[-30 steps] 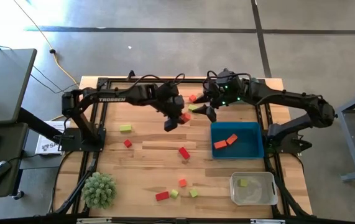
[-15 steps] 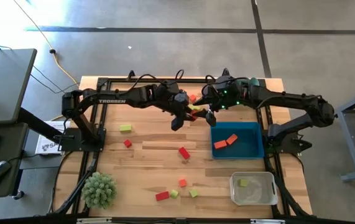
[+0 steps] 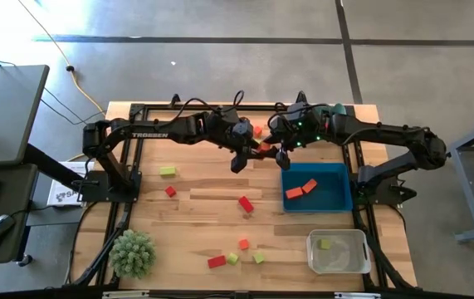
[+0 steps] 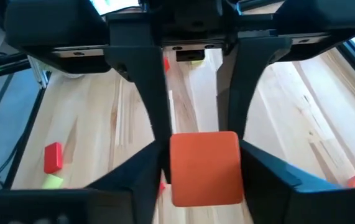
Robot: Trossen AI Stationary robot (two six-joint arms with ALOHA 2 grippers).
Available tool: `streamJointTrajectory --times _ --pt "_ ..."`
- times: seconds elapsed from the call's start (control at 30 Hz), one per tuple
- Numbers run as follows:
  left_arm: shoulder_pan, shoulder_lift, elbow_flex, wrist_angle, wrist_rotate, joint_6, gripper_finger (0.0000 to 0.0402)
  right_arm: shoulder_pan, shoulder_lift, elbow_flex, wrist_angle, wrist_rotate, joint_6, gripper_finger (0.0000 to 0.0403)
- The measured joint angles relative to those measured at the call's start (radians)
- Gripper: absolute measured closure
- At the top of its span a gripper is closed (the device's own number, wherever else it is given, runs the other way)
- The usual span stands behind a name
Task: Sort & place blocks by color
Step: Put the orange wooden block into the blue bin
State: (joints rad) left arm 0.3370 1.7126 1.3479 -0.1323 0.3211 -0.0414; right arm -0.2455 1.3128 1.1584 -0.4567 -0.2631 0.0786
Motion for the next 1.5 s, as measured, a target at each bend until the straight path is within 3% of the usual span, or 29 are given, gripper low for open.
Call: streamJointTrajectory --times 0.17,0.5,0.73,1.0,1.5 --pt "0.002 0.000 -0.001 -0.002 0.005 -0.005 0.0286 0.000 0.000 0.000 -0.004 -0.018 0.009 0.0298" --pt "0.003 0.000 -0.001 -0.001 -0.011 -0.009 0.0282 0.000 0.000 0.000 -0.005 -0.029 0.012 0.0298" --pt "0.003 0.000 -0.001 -0.002 -0.022 -0.006 0.0226 0.000 0.000 0.001 -0.032 0.015 0.026 0.0298" --pt "0.003 0.000 0.001 -0.045 -0.070 -0.008 0.0161 0.000 0.001 0.001 -0.228 0.028 0.057 0.0298" --pt "0.003 0.000 0.001 -0.058 -0.075 -0.008 0.0158 0.044 0.001 0.001 -0.685 0.158 0.224 0.0295"
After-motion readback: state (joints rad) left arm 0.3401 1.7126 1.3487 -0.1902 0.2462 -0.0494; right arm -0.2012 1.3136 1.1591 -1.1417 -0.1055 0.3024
